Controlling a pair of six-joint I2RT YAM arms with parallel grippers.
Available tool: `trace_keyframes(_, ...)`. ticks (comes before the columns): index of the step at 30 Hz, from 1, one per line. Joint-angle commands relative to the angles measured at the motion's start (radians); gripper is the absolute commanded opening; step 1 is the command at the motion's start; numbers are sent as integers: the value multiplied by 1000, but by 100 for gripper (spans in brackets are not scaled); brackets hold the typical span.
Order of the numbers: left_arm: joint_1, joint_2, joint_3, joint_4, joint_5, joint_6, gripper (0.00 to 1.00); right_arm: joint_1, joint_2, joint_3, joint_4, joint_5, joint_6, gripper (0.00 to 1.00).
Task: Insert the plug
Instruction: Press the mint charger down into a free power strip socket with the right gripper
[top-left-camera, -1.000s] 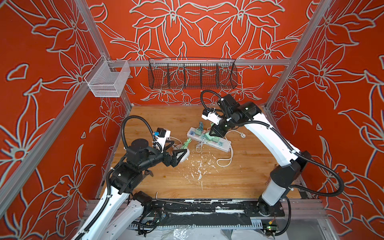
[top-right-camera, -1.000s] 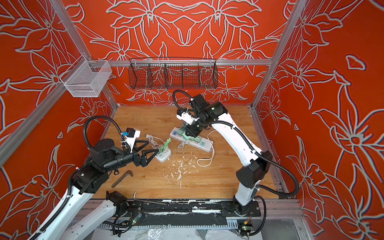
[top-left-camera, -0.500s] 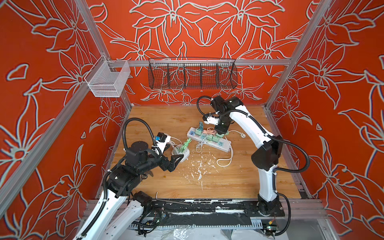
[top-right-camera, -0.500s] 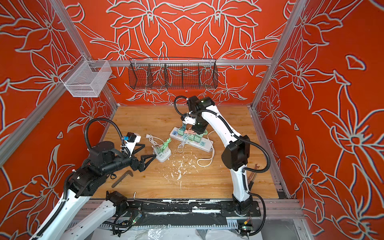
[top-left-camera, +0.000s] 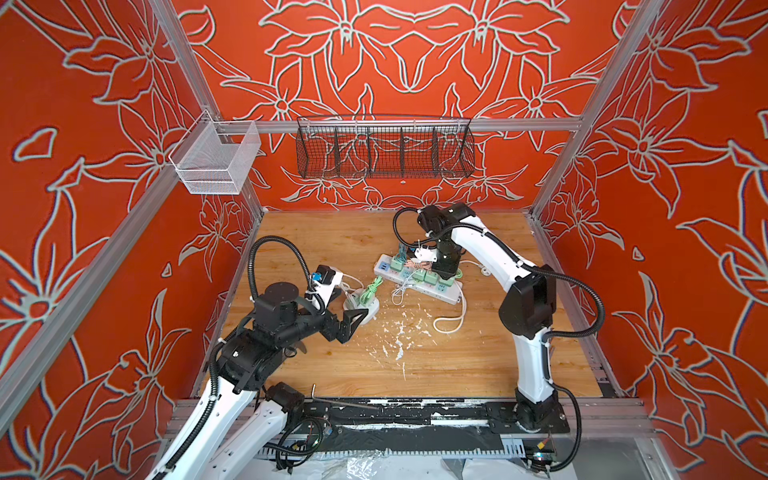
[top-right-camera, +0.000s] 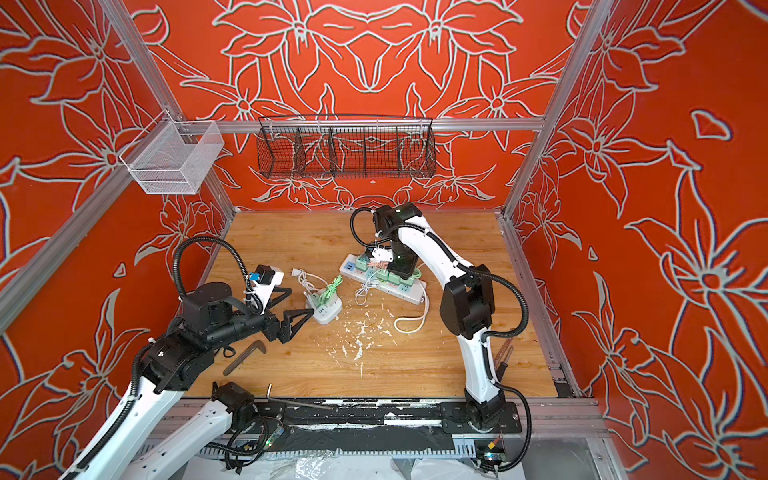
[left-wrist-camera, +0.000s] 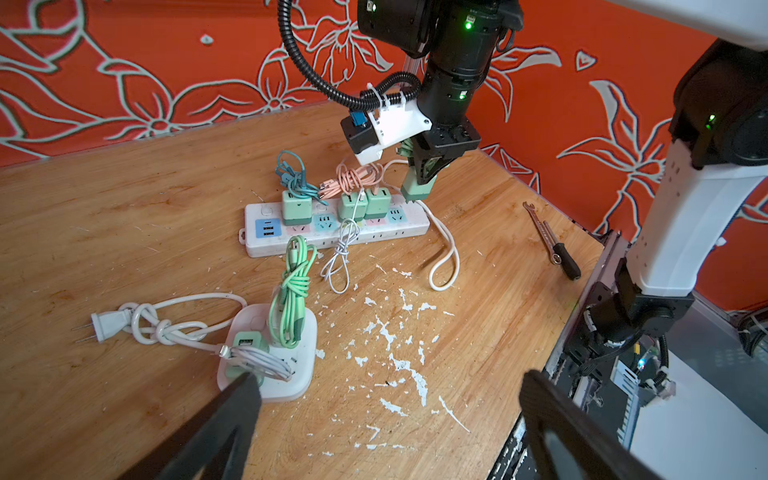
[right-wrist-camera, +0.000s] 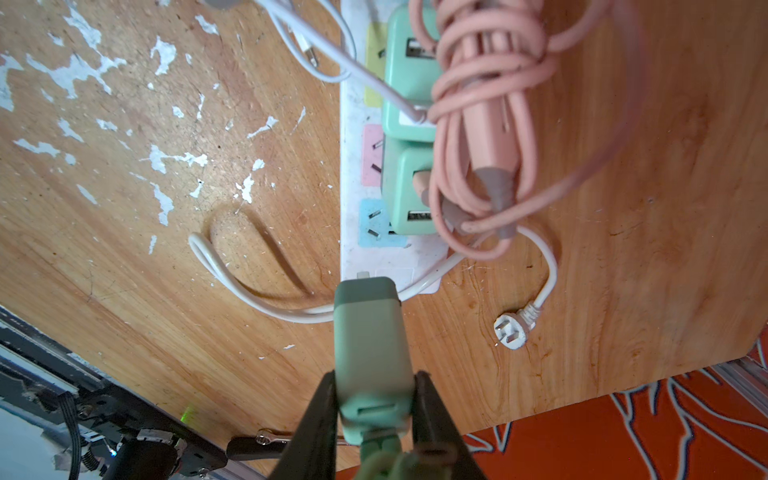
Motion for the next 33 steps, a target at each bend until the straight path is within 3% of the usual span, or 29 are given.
trace_keyframes(1,5,-6,-12,21,10,18,97,-5,44,-5,-5,28,-22,2)
trace_keyframes(20,5,-26,-36,46,48,35,97,-30,93,-37,65,25,-30,1)
trace_keyframes(33,9,-20,-45,57,51,38,97,-39,12,-105,142,-25,-34,0)
